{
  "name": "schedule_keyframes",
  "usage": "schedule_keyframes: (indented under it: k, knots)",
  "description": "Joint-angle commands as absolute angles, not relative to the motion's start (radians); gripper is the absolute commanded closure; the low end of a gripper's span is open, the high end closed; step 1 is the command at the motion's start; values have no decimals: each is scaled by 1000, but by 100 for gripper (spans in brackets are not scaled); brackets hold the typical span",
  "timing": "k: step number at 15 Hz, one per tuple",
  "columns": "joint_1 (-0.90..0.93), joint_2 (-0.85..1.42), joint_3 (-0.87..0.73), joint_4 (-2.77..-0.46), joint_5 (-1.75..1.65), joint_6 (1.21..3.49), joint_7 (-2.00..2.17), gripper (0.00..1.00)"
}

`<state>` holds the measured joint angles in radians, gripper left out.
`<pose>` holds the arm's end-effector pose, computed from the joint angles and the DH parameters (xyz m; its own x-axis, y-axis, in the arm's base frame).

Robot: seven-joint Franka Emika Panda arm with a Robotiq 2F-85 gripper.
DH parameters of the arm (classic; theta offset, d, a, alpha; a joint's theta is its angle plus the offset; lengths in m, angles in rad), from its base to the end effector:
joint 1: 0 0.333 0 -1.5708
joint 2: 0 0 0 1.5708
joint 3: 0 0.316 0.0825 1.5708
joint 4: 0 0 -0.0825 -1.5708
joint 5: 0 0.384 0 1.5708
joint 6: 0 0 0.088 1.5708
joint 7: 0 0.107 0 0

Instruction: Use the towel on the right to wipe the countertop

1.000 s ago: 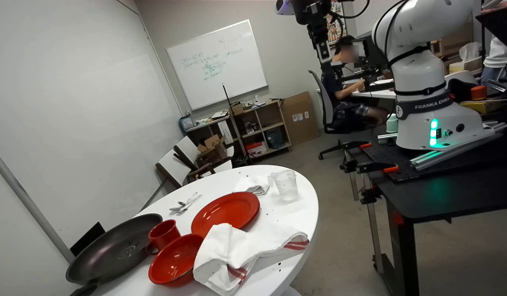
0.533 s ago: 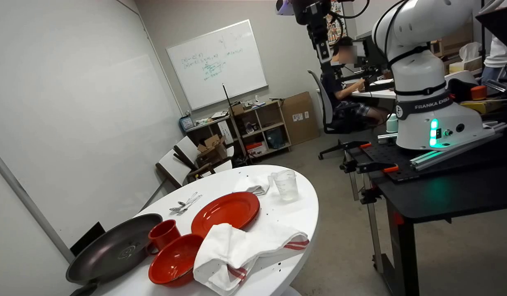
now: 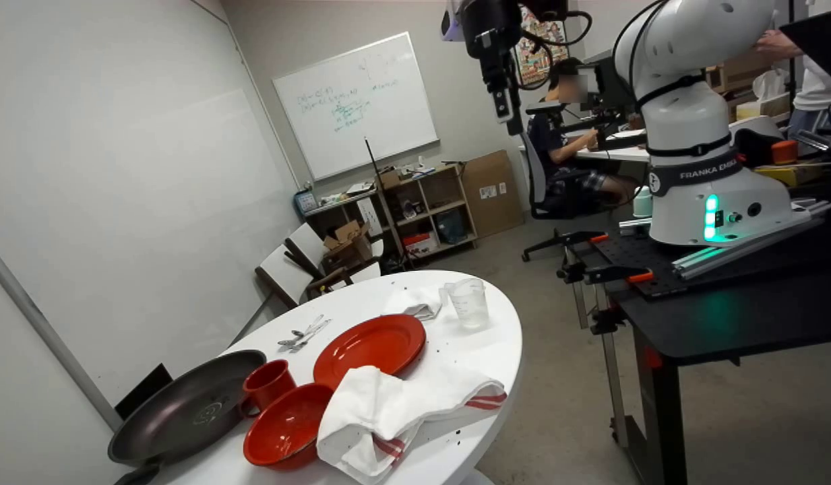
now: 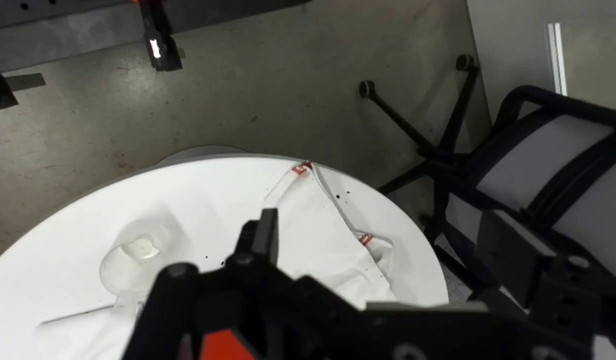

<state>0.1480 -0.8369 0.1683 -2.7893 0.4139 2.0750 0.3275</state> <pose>0.2911 0.1135 0.4424 0.9712 -0.2377 0.0135 -0.2250 -0.9349 -0.2744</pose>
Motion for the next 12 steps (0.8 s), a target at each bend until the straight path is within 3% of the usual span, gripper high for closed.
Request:
schedule_keyframes:
  k: [1, 12]
  knots:
    - [96, -720, 154, -2752, 394, 2161, 306, 0]
    - [37, -468, 98, -2604, 364, 2364, 298, 0]
